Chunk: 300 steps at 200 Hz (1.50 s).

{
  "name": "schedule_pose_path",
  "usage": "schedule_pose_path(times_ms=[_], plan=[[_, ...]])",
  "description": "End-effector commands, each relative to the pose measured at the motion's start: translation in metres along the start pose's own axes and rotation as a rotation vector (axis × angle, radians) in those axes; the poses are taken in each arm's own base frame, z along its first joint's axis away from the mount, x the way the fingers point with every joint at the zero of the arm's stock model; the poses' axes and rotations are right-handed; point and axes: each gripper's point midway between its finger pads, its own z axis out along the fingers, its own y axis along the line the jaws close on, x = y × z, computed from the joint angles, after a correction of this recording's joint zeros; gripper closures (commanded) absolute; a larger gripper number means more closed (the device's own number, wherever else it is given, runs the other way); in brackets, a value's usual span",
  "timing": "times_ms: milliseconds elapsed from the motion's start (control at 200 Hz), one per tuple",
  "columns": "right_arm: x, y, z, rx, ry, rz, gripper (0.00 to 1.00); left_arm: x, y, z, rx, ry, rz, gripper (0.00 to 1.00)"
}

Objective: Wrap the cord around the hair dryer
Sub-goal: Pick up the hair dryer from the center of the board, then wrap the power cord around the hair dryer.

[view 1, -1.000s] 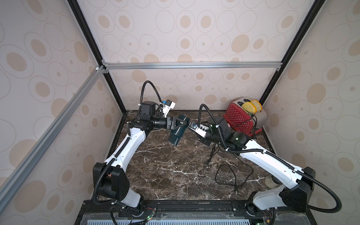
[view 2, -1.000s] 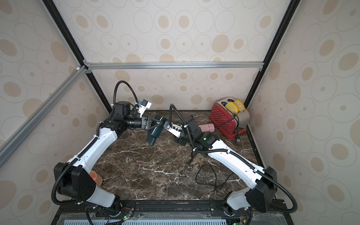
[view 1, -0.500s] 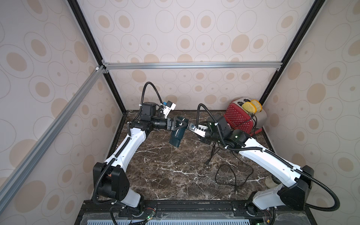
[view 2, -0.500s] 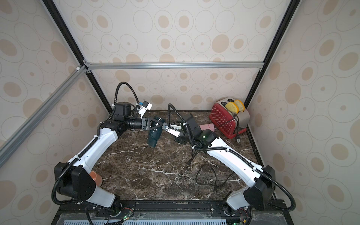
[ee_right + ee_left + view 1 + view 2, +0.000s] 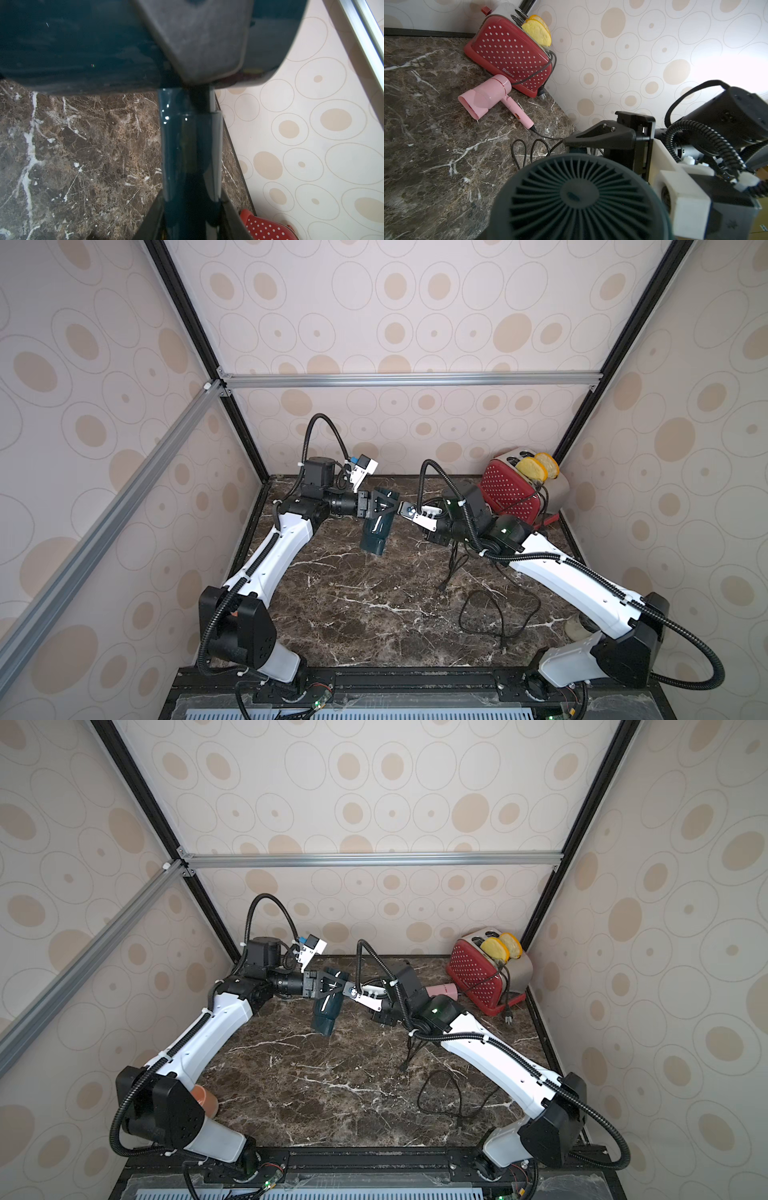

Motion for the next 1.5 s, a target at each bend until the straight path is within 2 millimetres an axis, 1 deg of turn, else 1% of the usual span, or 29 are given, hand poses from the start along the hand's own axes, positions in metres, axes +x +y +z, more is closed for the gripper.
schedule_pose_path(times_ms=[0, 30, 65, 120, 150, 160, 190, 205, 310, 411, 471, 516, 556, 626, 701, 796, 916, 1006, 1107, 1192, 1297, 1387, 1497], plan=[[-0.02, -0.026, 0.004, 0.084, -0.051, 0.045, 0.7, -0.015, -0.024, -0.005, -0.025, -0.02, 0.005, 1.0], [-0.02, -0.029, 0.004, 0.087, -0.046, 0.063, 0.57, -0.018, -0.019, -0.008, -0.088, -0.024, 0.025, 1.0], [-0.019, -0.032, 0.003, 0.093, -0.041, 0.087, 0.43, -0.019, -0.008, -0.013, -0.189, -0.027, 0.041, 1.0], [-0.015, -0.037, 0.0, 0.101, -0.034, 0.129, 0.26, -0.023, 0.004, -0.024, -0.323, -0.031, 0.082, 1.0], [-0.012, -0.04, -0.003, 0.107, -0.033, 0.154, 0.17, -0.028, 0.008, -0.03, -0.372, -0.046, 0.109, 1.0], [-0.011, -0.041, -0.004, 0.109, -0.032, 0.162, 0.14, -0.024, 0.011, -0.032, -0.388, -0.037, 0.094, 1.0], [-0.008, -0.043, -0.007, 0.115, -0.032, 0.191, 0.02, -0.026, 0.014, -0.039, -0.43, -0.043, 0.099, 1.0], [-0.006, -0.044, -0.008, 0.115, -0.032, 0.207, 0.0, -0.027, 0.016, -0.042, -0.45, -0.05, 0.099, 1.0], [0.008, -0.045, -0.019, 0.105, -0.018, 0.313, 0.0, -0.033, 0.02, -0.066, -0.603, -0.071, 0.14, 1.0], [0.032, -0.038, -0.024, 0.08, 0.042, 0.44, 0.0, -0.035, 0.022, -0.087, -0.736, -0.07, 0.183, 1.0], [0.052, -0.025, -0.021, 0.039, 0.101, 0.534, 0.0, -0.036, 0.022, -0.093, -0.774, -0.076, 0.201, 1.0], [0.065, -0.009, -0.017, -0.013, 0.149, 0.595, 0.0, -0.038, 0.021, -0.097, -0.794, -0.088, 0.209, 1.0], [0.074, 0.003, -0.013, -0.051, 0.18, 0.639, 0.0, -0.042, 0.017, -0.099, -0.794, -0.105, 0.219, 1.0], [0.085, 0.024, -0.004, -0.103, 0.217, 0.699, 0.0, -0.056, 0.0, -0.1, -0.76, -0.151, 0.238, 1.0], [0.094, 0.037, 0.007, -0.121, 0.235, 0.76, 0.0, -0.069, -0.021, -0.101, -0.722, -0.196, 0.259, 1.0], [0.106, 0.044, 0.022, -0.102, 0.262, 0.813, 0.01, -0.08, -0.04, -0.106, -0.702, -0.242, 0.279, 1.0], [0.12, 0.056, 0.043, -0.113, 0.323, 0.84, 0.02, -0.091, -0.065, -0.109, -0.66, -0.28, 0.311, 1.0], [0.126, 0.065, 0.058, -0.132, 0.358, 0.857, 0.04, -0.096, -0.081, -0.11, -0.63, -0.299, 0.327, 1.0], [0.133, 0.073, 0.072, -0.143, 0.368, 0.9, 0.05, -0.101, -0.102, -0.116, -0.615, -0.335, 0.356, 1.0], [0.138, 0.079, 0.079, -0.148, 0.365, 0.942, 0.06, -0.108, -0.121, -0.125, -0.607, -0.38, 0.389, 1.0], [0.139, 0.083, 0.081, -0.147, 0.329, 0.986, 0.07, -0.118, -0.149, -0.133, -0.57, -0.442, 0.431, 1.0], [0.138, 0.085, 0.082, -0.147, 0.29, 1.011, 0.08, -0.126, -0.171, -0.133, -0.512, -0.487, 0.457, 1.0], [0.141, 0.092, 0.089, -0.174, 0.31, 1.011, 0.12, -0.131, -0.19, -0.129, -0.455, -0.519, 0.486, 1.0]])
